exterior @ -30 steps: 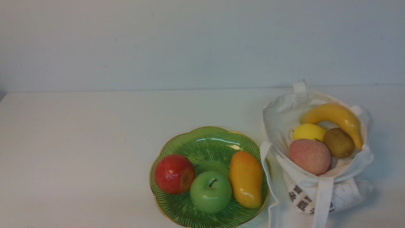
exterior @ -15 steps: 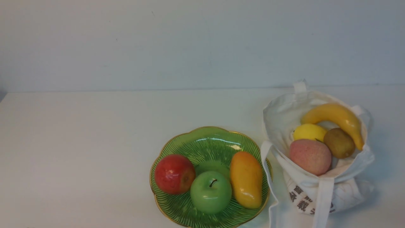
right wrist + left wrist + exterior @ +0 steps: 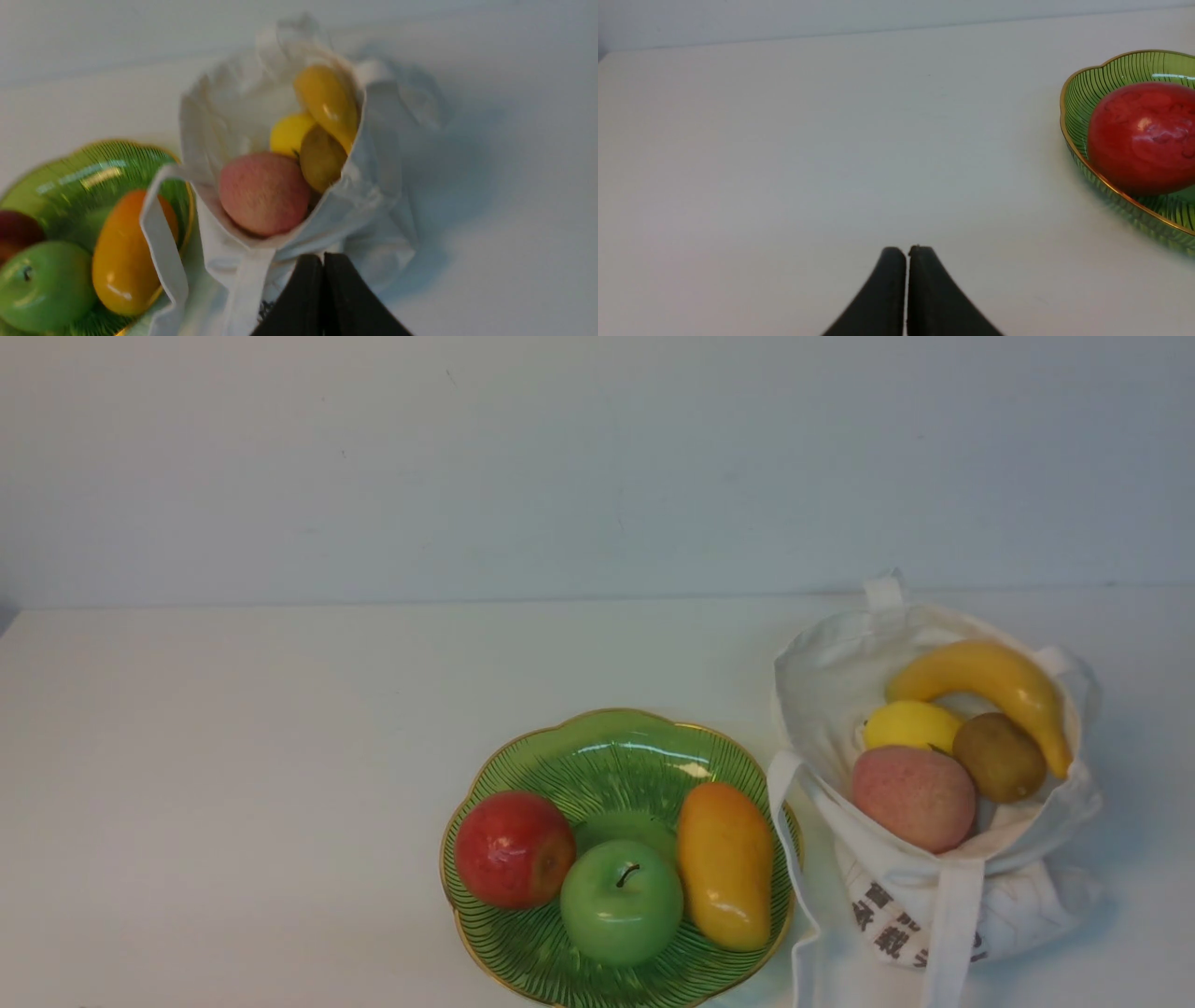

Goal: Take the fruit out of the cloth bag on the white table and place them on a plate.
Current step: 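Reach into the bag and grasp the banana with the right gripper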

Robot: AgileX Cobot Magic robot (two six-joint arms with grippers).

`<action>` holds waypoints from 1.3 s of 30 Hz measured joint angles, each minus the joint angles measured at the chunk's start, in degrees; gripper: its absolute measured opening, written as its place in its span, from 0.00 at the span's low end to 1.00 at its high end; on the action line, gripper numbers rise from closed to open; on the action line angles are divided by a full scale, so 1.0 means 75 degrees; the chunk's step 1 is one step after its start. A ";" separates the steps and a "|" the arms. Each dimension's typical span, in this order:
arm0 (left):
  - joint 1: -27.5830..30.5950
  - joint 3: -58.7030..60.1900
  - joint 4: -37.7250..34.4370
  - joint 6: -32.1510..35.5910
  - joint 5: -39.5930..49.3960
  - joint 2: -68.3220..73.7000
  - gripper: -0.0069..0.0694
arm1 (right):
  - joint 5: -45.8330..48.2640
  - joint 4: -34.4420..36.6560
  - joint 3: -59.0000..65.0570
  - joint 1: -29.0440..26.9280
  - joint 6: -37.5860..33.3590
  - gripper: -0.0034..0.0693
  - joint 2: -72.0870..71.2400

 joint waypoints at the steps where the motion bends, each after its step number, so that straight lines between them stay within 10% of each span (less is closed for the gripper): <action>1: 0.0000 0.0000 0.0000 0.0000 0.0000 0.0000 0.08 | 0.0114 0.0099 -0.0248 0.0000 -0.0148 0.03 0.0435; 8: 0.0000 0.0000 0.0000 0.0000 0.0000 0.0000 0.08 | 0.0392 0.0906 -0.2129 0.0411 -0.1334 0.11 0.3546; 23: 0.0000 0.0000 0.0000 0.0000 0.0000 0.0000 0.08 | 0.0835 -0.1334 -0.5174 0.0960 -0.0938 0.67 0.7683; 39: 0.0000 0.0000 0.0000 0.0000 0.0000 0.0000 0.08 | 0.0834 -0.1942 -0.5228 0.0960 -0.0644 0.71 0.8530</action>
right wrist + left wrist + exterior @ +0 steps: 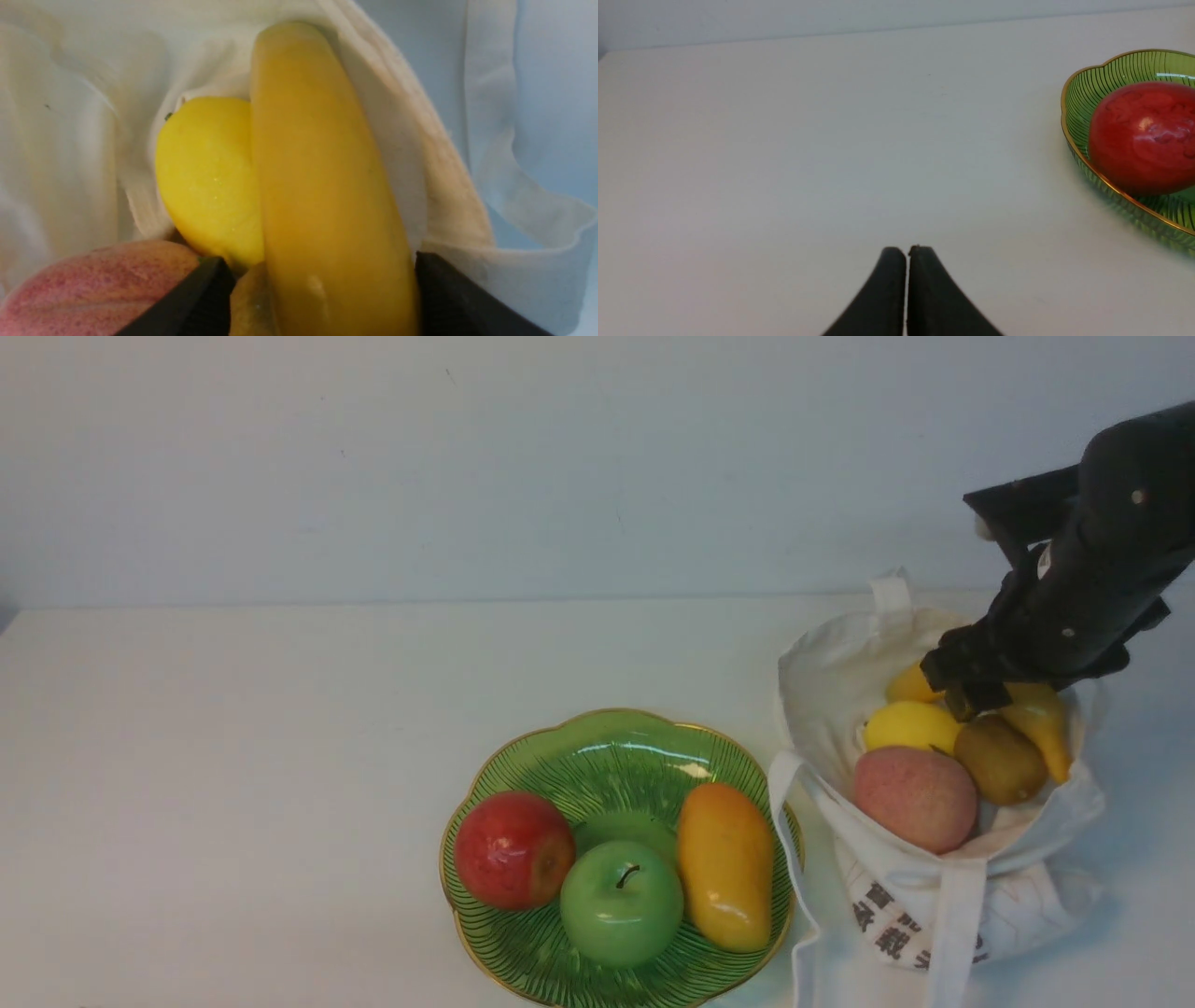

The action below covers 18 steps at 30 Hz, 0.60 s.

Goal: Take the fruit out of the cloth bag on the white table and place them on a plate.
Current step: 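Reach into the bag and grasp the banana with the right gripper, then take the banana out of the bag and place it in the fruit dish with the right gripper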

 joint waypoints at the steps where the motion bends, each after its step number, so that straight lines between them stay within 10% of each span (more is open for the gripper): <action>1: 0.0000 0.0000 0.0000 0.0000 0.0000 0.0000 0.08 | 0.0000 -0.0010 0.0000 0.0000 0.0000 0.71 0.0006; 8: 0.0000 0.0000 0.0000 0.0000 0.0000 0.0000 0.08 | 0.0036 -0.0044 0.0000 0.0002 0.0000 0.49 0.0015; 18: 0.0000 0.0000 0.0000 0.0000 0.0000 0.0000 0.08 | 0.0415 0.0276 -0.0006 0.0016 0.0000 0.50 -0.1294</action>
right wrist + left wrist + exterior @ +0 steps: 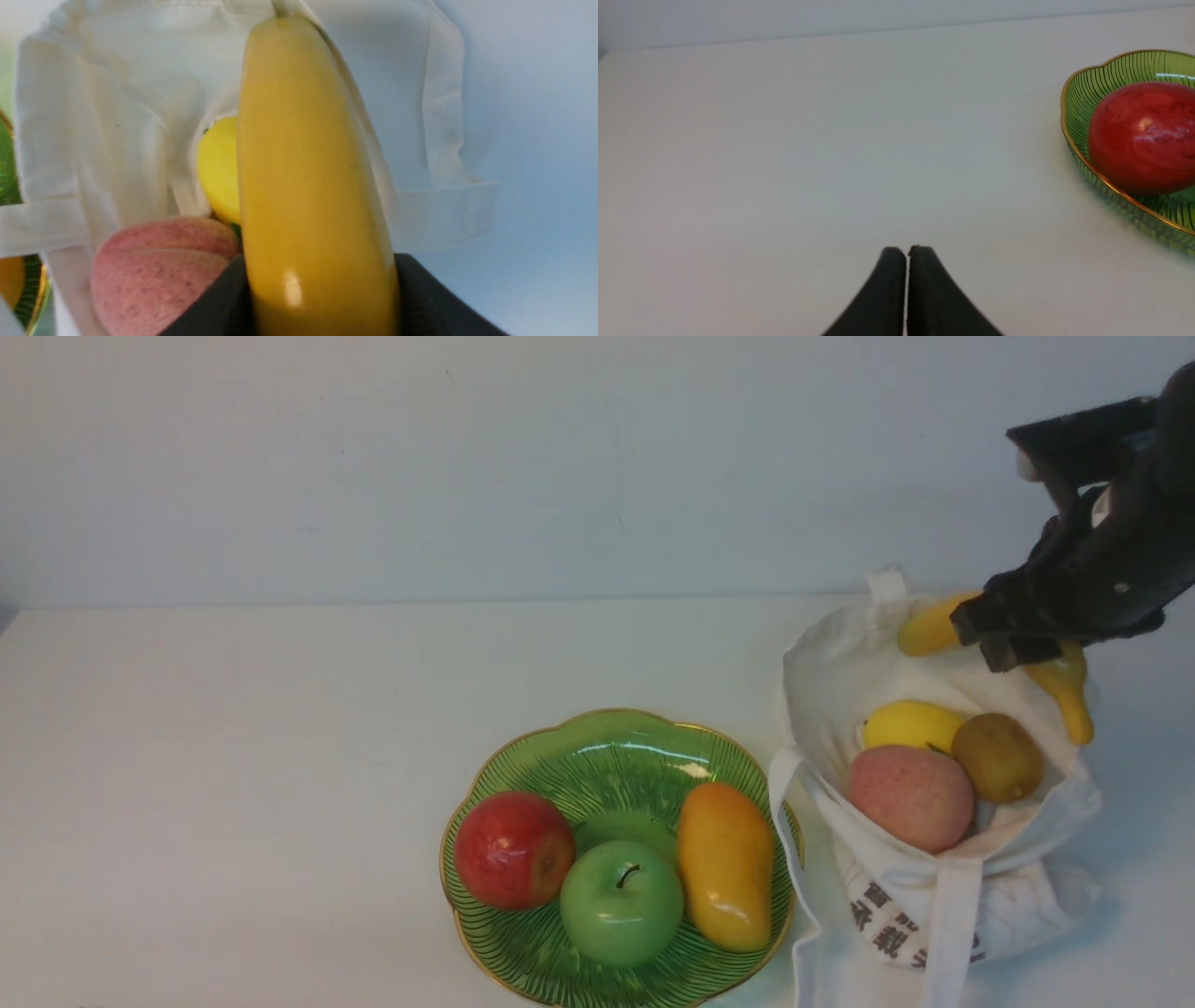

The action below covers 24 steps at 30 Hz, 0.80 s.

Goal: Take the fruit out of the cloth bag on the white table and place them on a plate.
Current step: 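Take the banana out of the bag and place it in the fruit dish with the right gripper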

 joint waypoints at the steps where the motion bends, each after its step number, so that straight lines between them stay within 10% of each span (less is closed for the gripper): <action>1: 0.0000 0.0000 0.0000 0.0000 0.0000 0.0000 0.08 | 0.0117 0.0102 0.0000 0.0000 0.0000 0.50 -0.0134; 13: 0.0000 0.0000 0.0000 0.0000 0.0000 0.0000 0.08 | 0.0637 0.2934 -0.0009 0.0643 -0.0961 0.50 -0.1081; 24: 0.0000 0.0000 0.0000 0.0000 0.0000 0.0000 0.08 | -0.2126 0.4741 -0.0009 0.2456 -0.1930 0.50 0.0922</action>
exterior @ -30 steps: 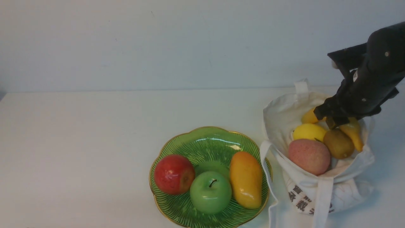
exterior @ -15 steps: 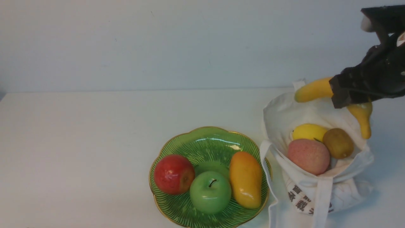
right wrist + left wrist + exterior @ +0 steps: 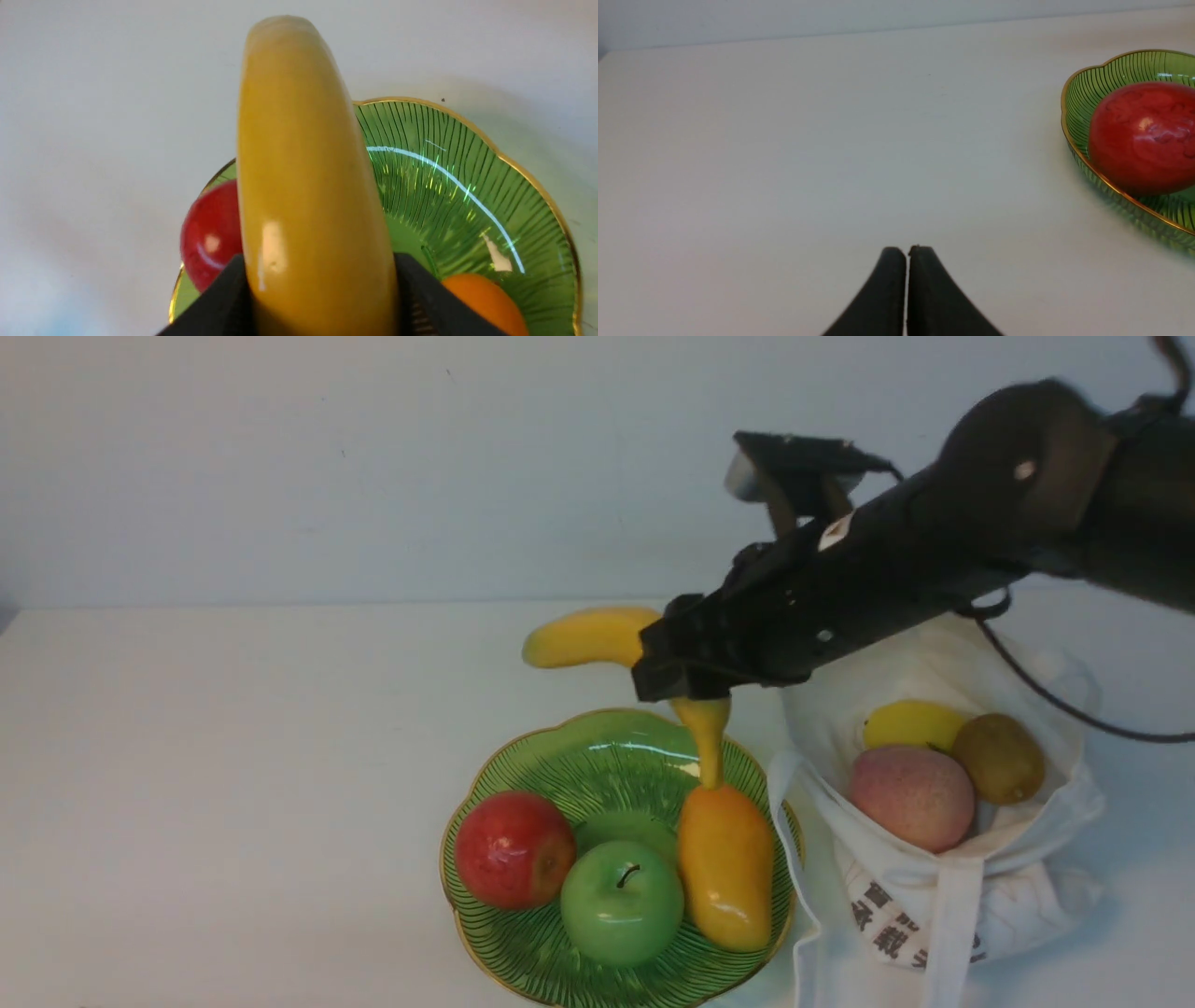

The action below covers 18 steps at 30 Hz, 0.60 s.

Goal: Take the fruit out of the cloth bag on the white table and place them on a plate.
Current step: 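Take the banana out of the bag and place it in the fruit dish with the right gripper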

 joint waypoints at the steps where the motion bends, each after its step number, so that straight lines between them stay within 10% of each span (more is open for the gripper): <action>1: 0.0000 0.0000 0.0000 0.0000 0.0000 0.0000 0.08 | -0.0145 0.0008 0.0000 0.0061 -0.0029 0.50 0.0229; 12: 0.0000 0.0000 0.0000 0.0000 0.0000 0.0000 0.08 | -0.0731 0.0066 0.0000 0.0119 -0.0069 0.52 0.1370; 18: 0.0000 0.0000 0.0000 0.0000 0.0000 0.0000 0.08 | -0.0598 0.0066 0.0000 0.0119 -0.0069 0.81 0.1370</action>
